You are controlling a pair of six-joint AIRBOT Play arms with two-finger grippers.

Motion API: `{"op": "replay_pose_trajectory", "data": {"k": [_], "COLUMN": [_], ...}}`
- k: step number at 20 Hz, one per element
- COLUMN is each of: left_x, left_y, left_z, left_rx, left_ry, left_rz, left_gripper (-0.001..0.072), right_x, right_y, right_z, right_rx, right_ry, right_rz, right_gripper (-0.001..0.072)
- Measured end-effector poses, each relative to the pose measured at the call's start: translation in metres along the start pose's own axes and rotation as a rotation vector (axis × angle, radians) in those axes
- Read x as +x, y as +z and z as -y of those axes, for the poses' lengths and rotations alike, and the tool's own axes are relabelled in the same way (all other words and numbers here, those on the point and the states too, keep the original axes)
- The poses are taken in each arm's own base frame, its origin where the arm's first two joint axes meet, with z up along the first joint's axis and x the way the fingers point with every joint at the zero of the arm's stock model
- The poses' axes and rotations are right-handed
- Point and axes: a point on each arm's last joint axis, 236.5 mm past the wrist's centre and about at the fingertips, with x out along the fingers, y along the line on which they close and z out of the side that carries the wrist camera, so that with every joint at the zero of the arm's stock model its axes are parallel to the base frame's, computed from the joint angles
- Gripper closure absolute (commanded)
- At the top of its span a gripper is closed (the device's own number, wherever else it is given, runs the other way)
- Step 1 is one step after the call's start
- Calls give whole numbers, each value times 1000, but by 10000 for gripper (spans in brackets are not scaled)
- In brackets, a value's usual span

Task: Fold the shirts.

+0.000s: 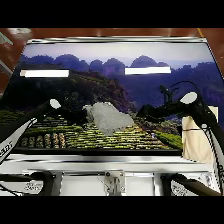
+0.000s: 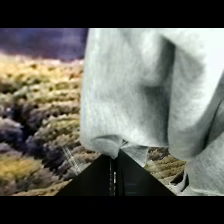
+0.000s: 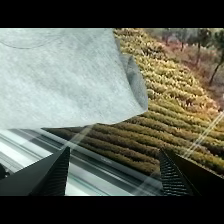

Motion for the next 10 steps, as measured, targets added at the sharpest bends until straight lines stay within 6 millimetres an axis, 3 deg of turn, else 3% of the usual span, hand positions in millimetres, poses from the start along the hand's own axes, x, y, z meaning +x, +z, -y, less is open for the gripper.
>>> {"op": "replay_pose_trajectory", "data": {"k": [6, 7, 9, 10], "left_x": [-15, -18, -25, -27], "left_y": [0, 0, 1, 1], "left_z": [12, 15, 20, 22], "left_rx": [82, 96, 124, 138], "left_ry": [-20, -24, -32, -35], "left_rz": [11, 17, 30, 34], "left_gripper": [667, 667, 667, 667], "right_x": [57, 65, 79, 83], "right_y": [2, 1, -2, -3], "right_z": [9, 9, 7, 6], "right_rx": [-8, -6, -2, 1], "right_ry": [-49, -49, -47, -44], "right_rz": [-40, -46, -63, -67], "right_gripper": [36, 130, 561, 642]}}
